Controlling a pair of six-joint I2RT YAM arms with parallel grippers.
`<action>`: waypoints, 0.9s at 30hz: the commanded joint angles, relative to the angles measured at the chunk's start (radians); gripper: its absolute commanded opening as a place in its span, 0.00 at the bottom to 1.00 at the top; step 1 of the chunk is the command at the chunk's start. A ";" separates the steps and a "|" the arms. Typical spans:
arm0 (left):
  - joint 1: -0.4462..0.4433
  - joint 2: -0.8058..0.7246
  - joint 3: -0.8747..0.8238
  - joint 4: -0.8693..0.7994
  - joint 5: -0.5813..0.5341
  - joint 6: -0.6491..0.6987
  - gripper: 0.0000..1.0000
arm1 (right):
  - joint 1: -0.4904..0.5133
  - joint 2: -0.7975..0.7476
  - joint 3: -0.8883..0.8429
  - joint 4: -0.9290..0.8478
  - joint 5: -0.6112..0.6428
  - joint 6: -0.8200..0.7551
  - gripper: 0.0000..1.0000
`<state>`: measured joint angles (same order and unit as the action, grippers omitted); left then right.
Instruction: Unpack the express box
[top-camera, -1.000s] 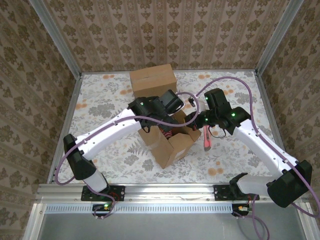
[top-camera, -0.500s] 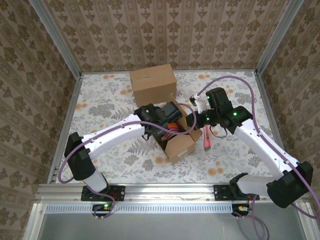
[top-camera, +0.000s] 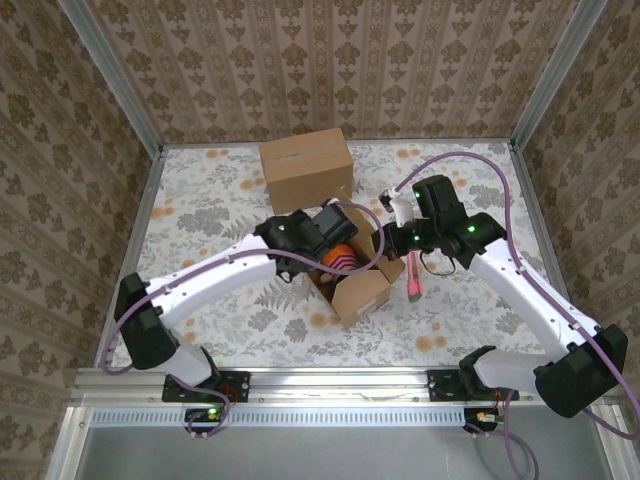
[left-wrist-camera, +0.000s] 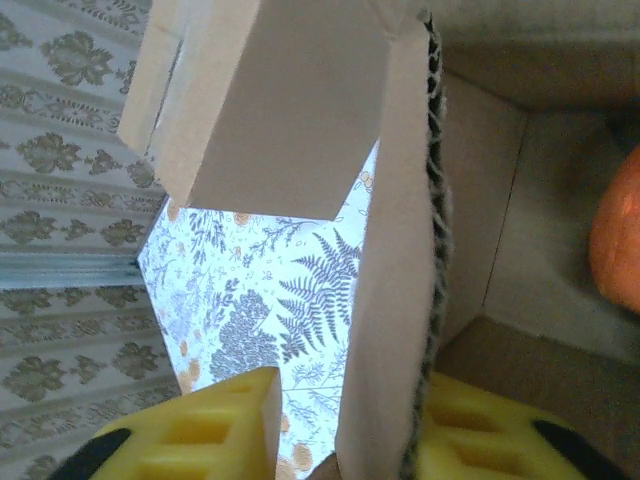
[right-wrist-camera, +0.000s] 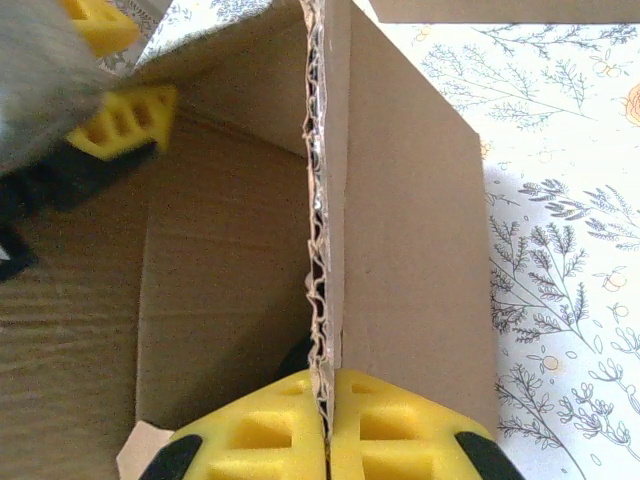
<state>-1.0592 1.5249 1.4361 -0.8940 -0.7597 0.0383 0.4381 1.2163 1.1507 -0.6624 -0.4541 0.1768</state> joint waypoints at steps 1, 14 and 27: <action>0.000 -0.045 0.037 -0.043 -0.009 0.003 0.14 | -0.002 -0.022 -0.003 0.010 -0.028 -0.019 0.00; 0.061 -0.095 0.094 -0.103 0.159 -0.060 0.00 | 0.026 -0.062 -0.003 0.000 0.005 -0.073 0.49; 0.101 -0.135 0.114 -0.112 0.232 -0.074 0.00 | 0.367 -0.138 0.118 -0.029 0.500 -0.294 0.60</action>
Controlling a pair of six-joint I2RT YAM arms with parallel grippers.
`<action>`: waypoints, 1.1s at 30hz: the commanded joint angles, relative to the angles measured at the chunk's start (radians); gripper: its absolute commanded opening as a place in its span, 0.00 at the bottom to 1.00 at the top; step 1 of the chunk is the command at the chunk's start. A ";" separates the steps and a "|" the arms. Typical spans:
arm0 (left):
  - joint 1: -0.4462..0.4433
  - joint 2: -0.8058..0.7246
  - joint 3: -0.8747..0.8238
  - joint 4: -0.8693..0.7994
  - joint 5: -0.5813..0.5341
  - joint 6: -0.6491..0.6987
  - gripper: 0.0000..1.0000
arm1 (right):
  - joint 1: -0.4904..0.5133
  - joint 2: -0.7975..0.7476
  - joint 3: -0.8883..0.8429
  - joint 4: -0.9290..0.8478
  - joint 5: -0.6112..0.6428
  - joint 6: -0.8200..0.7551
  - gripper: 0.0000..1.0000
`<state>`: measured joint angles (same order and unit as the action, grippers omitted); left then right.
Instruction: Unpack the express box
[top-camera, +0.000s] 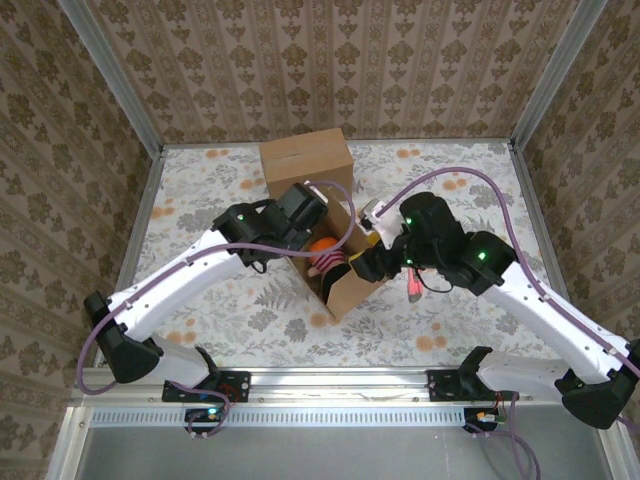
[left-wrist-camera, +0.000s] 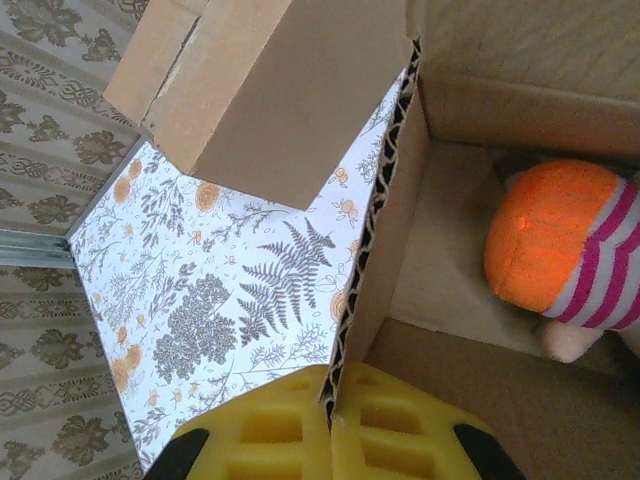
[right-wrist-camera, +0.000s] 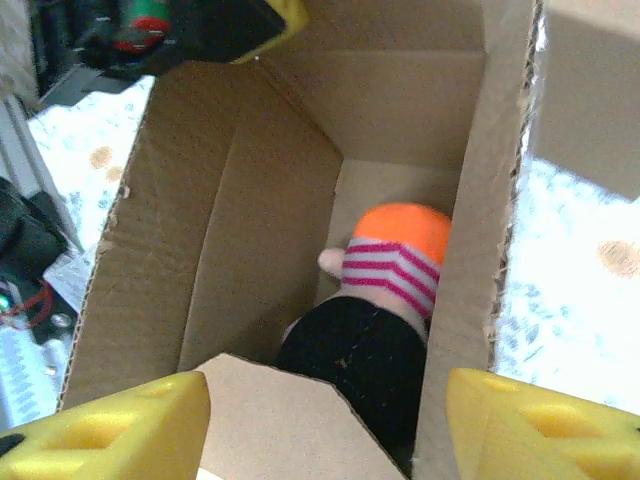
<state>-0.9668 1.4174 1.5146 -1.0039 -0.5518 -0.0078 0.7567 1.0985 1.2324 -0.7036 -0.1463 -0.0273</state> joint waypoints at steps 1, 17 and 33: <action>0.009 -0.029 0.036 -0.002 0.030 -0.027 0.00 | 0.069 -0.019 0.038 0.033 0.227 -0.114 0.52; 0.035 -0.052 0.067 -0.015 0.129 -0.007 0.00 | 0.216 0.044 -0.165 0.414 0.288 -0.579 0.00; 0.034 -0.060 0.063 -0.015 0.166 -0.004 0.00 | 0.207 0.253 -0.167 0.553 0.346 -0.692 0.00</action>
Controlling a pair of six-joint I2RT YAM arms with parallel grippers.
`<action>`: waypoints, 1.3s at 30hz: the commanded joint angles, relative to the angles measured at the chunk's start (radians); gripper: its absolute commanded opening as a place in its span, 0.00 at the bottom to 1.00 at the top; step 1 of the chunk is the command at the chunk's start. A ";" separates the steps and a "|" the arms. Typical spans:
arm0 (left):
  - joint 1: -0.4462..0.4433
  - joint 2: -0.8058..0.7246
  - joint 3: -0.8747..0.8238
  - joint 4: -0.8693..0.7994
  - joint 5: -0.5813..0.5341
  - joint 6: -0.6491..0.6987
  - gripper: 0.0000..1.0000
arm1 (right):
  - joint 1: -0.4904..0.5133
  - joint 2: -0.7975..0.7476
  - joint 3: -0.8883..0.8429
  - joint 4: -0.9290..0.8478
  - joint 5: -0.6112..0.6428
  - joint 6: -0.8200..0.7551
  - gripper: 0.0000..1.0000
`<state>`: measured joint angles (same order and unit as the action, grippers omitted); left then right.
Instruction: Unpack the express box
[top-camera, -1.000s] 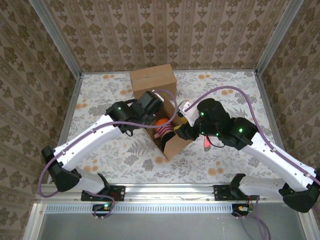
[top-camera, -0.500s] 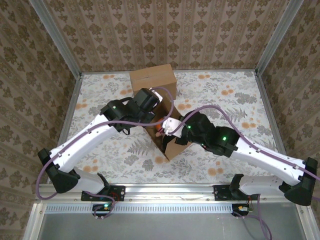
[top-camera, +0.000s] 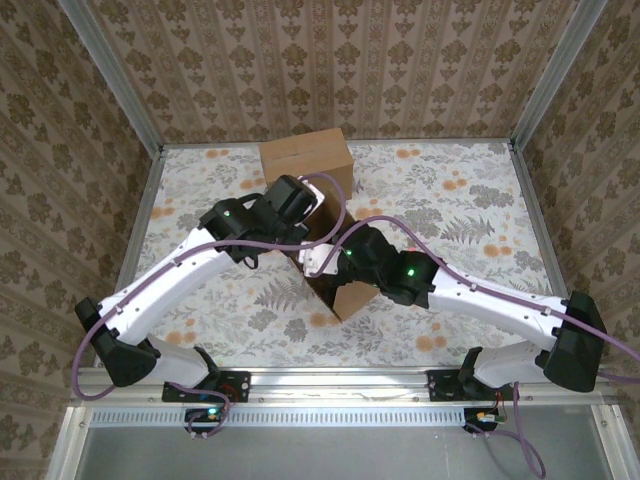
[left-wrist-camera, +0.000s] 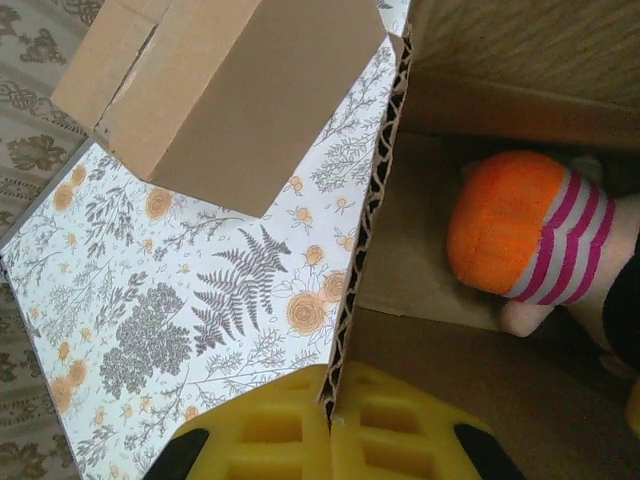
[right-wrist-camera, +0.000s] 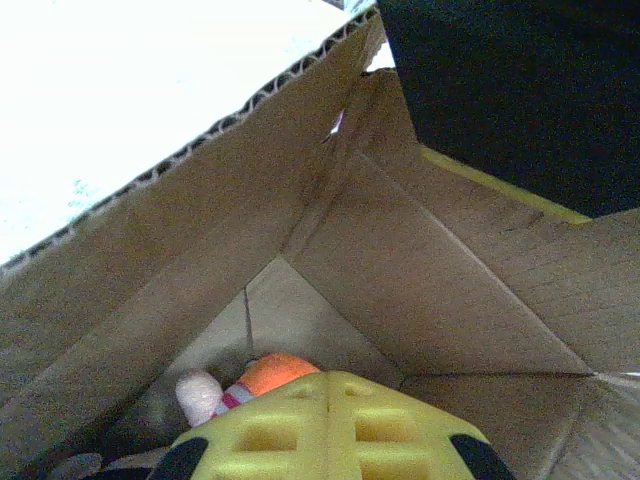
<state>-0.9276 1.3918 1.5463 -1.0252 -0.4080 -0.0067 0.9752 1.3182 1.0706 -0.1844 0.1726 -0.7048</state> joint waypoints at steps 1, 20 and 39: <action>-0.005 -0.034 0.031 0.007 0.023 -0.006 0.00 | -0.015 0.040 -0.010 0.043 0.027 -0.007 0.00; 0.005 -0.039 0.038 -0.007 0.010 -0.006 0.00 | -0.030 -0.043 -0.198 0.182 0.049 0.111 0.00; 0.001 -0.069 0.031 0.011 0.057 -0.022 0.00 | -0.041 0.184 0.047 -0.183 0.218 0.508 0.00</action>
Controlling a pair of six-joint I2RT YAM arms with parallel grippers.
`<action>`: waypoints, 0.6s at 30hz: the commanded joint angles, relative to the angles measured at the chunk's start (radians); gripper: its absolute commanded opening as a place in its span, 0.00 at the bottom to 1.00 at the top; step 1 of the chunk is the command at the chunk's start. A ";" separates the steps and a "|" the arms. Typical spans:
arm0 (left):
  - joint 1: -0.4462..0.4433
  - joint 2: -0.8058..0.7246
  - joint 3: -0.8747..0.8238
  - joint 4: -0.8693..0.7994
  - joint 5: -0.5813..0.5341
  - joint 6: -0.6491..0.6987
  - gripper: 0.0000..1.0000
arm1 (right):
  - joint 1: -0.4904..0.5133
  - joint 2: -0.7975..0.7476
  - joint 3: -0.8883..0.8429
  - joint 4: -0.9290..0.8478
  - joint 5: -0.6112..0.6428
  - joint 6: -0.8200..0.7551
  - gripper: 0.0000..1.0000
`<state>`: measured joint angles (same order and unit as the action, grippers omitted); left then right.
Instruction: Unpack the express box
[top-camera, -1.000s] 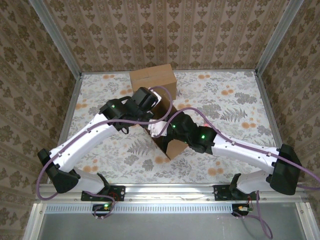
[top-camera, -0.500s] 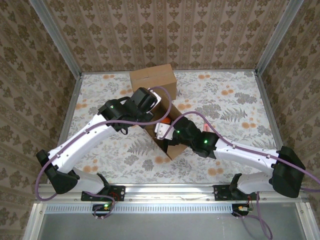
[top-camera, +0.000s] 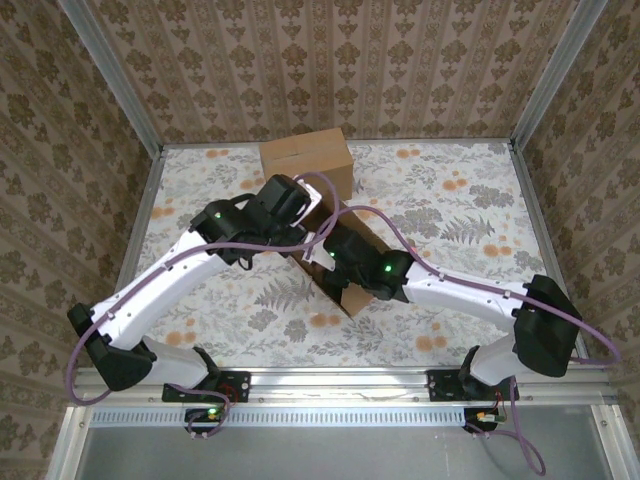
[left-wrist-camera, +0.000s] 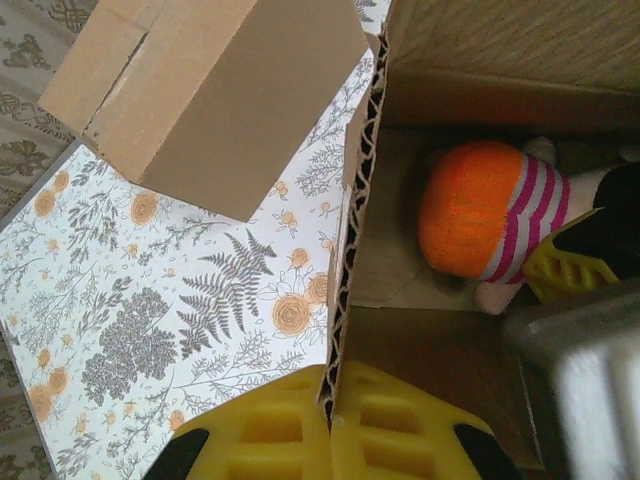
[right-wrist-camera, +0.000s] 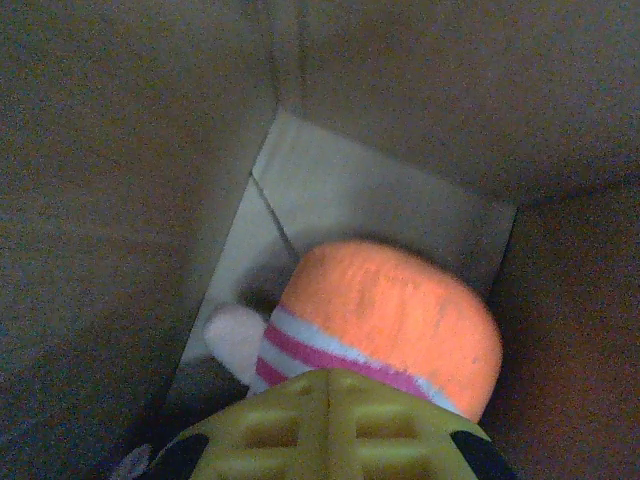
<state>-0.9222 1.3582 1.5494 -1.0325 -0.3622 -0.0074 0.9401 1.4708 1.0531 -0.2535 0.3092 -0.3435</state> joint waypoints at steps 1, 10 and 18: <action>-0.005 -0.037 0.027 0.020 0.012 -0.022 0.00 | -0.007 0.044 0.082 -0.145 0.096 0.180 0.01; -0.006 -0.042 -0.005 0.042 0.038 -0.019 0.00 | -0.008 0.149 0.163 -0.253 0.157 0.395 0.56; -0.005 -0.025 -0.011 0.055 0.055 -0.019 0.00 | -0.030 0.300 0.209 -0.263 0.127 0.435 0.74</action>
<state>-0.9218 1.3396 1.5406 -1.0130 -0.3470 -0.0174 0.9195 1.7164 1.2366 -0.4751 0.4381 0.0402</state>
